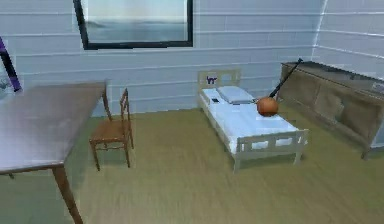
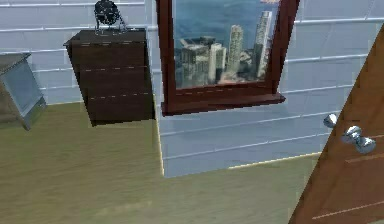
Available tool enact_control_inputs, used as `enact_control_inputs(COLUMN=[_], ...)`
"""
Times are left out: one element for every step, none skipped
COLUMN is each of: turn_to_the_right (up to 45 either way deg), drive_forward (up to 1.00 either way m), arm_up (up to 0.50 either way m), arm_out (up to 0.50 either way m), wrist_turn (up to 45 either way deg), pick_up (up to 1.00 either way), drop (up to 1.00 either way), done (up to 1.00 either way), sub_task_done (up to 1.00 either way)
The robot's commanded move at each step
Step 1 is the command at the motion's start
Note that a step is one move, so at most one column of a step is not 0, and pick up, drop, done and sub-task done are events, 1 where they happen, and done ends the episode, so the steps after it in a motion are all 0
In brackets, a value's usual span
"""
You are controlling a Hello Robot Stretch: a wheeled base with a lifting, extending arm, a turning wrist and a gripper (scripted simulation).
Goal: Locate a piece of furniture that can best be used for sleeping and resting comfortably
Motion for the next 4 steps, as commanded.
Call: enact_control_inputs(turn_to_the_right=[-3.0,0.0,-30.0,0.0], drive_forward=[0.00,1.00,0.00,0.05], arm_up=[0.00,0.00,0.00,0.00], arm_out=[0.00,0.00,0.00,0.00], wrist_turn=[0.0,0.0,0.0,0.0], pick_up=[0.00,0.00,0.00,0.00], drop=[0.00,0.00,0.00,0.00], done=[0.00,0.00,0.00,0.00], sub_task_done=[0.00,0.00,0.00,0.00])
